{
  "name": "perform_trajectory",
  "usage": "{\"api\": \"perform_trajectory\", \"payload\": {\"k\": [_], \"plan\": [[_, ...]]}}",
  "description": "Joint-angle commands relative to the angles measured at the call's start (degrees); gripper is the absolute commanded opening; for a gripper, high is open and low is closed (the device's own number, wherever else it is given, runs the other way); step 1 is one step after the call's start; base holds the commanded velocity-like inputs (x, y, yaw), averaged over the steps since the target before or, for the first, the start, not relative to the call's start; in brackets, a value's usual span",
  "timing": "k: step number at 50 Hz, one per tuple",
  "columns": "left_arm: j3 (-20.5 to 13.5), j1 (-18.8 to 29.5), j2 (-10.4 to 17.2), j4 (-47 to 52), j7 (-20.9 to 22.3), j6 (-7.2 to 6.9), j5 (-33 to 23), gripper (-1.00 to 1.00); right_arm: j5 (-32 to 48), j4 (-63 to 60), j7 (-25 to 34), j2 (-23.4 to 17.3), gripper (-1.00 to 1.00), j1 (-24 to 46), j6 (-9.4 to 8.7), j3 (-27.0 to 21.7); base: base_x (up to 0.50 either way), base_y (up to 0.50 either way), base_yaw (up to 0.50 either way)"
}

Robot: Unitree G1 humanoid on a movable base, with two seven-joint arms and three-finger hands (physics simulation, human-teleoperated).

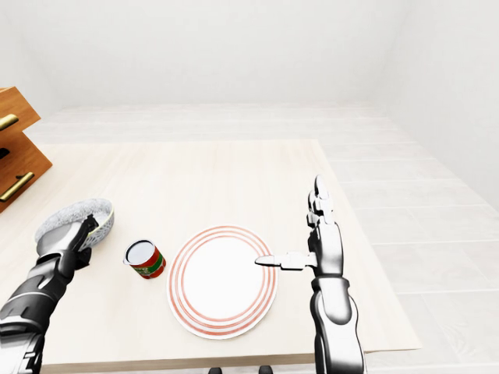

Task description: Put the bowl on the plate.

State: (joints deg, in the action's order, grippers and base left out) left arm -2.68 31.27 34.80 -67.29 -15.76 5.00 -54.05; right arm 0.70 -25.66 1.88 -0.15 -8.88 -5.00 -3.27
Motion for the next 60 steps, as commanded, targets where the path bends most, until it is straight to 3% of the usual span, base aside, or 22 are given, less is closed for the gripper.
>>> {"api": "perform_trajectory", "payload": {"k": [1,10,18,22,23,25,27,39,49,60], "plan": [[-0.92,-1.30,0.20,3.75,-2.13,0.00,-0.60,-1.00,0.03,0.04,-0.02,0.04,1.00,-0.29,0.00,0.09,0.00,0.00,0.00],[-1.40,-2.84,0.42,6.70,-2.36,0.00,-1.81,-1.00,-0.02,-0.16,-0.06,0.13,1.00,-0.90,0.00,0.09,0.00,0.00,0.00],[-2.79,-5.21,0.52,14.32,0.30,-0.31,-3.07,-1.00,0.10,0.16,-0.14,0.16,1.00,-1.11,0.00,0.13,0.00,0.00,0.00],[-3.94,-7.26,0.19,20.48,3.06,-1.68,-4.02,-1.00,0.06,0.12,-0.17,0.16,1.00,-1.09,0.00,0.06,0.00,0.00,0.00],[-3.55,-7.97,0.43,22.45,3.26,-2.66,-5.72,-1.00,0.10,0.16,-0.17,0.14,1.00,-1.08,0.00,0.07,0.00,0.00,0.00],[-5.10,-9.10,-0.63,25.93,5.41,-2.59,-4.69,-1.00,0.02,0.20,-0.14,0.19,1.00,-1.14,0.00,0.05,0.00,0.00,0.00],[-5.27,-10.18,-1.07,29.57,7.08,-3.96,-6.39,-1.00,0.10,0.40,-0.12,0.14,1.00,-1.22,0.00,0.09,0.00,0.00,0.00],[-8.72,-13.77,-4.49,46.50,17.67,-6.49,-9.52,-1.00,-0.01,0.04,0.00,0.17,1.00,-1.57,0.00,-0.05,0.00,0.00,0.00],[-11.18,-14.43,-6.50,58.86,27.07,-6.48,-11.42,-1.00,-0.13,0.03,0.10,0.20,1.00,-1.92,0.00,-0.15,0.00,0.00,0.00],[-11.89,-14.90,-8.63,64.43,31.16,-5.48,-12.62,-1.00,-0.56,-0.26,0.39,0.17,1.00,-1.88,0.00,-0.76,0.00,0.00,0.00]]}}
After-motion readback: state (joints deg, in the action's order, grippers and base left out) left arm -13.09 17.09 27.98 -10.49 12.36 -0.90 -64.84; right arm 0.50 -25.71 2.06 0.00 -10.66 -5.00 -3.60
